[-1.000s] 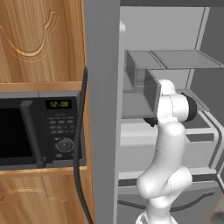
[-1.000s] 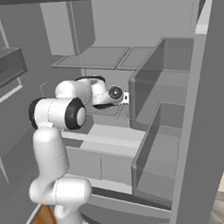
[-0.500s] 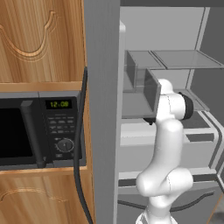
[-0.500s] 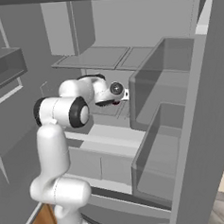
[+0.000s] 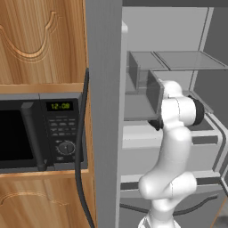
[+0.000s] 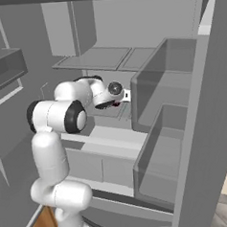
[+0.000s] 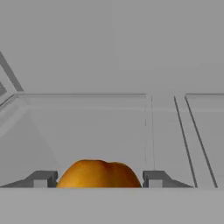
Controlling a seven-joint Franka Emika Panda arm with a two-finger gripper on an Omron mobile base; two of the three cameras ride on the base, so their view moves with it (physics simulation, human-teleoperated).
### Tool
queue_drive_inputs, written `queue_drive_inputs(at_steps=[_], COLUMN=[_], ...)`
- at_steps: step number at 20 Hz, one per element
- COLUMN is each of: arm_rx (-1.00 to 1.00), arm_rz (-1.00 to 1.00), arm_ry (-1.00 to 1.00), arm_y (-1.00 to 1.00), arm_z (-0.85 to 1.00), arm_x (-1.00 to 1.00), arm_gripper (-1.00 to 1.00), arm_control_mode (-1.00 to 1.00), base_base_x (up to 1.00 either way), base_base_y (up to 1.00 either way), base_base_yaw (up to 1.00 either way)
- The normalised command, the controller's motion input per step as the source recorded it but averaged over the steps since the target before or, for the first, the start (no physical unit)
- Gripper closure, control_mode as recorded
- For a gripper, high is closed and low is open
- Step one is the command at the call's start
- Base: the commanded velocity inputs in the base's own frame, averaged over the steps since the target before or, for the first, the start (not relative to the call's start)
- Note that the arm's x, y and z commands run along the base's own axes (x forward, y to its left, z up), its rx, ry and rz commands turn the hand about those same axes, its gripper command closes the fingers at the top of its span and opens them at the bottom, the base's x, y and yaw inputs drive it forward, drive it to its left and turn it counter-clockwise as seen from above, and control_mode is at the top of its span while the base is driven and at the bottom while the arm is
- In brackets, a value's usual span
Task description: Retrieve the mango and peach from the fridge and place them into the bowl on the dining table.
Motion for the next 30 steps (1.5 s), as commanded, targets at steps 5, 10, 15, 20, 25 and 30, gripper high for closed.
queue_drive_inputs(at_steps=[5, 10, 15, 20, 25, 30], arm_rx=[0.00, 0.00, -0.16, -0.23, -0.20, -0.07], arm_rz=[0.00, 0.00, 0.07, 0.08, 0.02, 0.00], arm_ry=[-0.21, -0.07, 0.27, 0.25, 0.20, 0.21], arm_y=[-0.13, -0.21, -0.01, -0.03, -0.07, -0.26], arm_z=[0.09, 0.60, 0.75, 1.00, 1.00, 1.00], arm_x=[-0.97, -0.96, -0.84, -0.82, -0.78, -0.84], arm_gripper=[1.00, 1.00, 1.00, 1.00, 1.00, 1.00], arm_control_mode=[-1.00, -1.00, -1.00, -1.00, -1.00, -1.00], base_base_x=[0.00, 0.00, 0.00, 0.00, 0.00, 0.00], base_base_y=[0.00, 0.00, 0.00, 0.00, 0.00, 0.00], base_base_yaw=[0.00, 0.00, 0.00, 0.00, 0.00, 0.00])
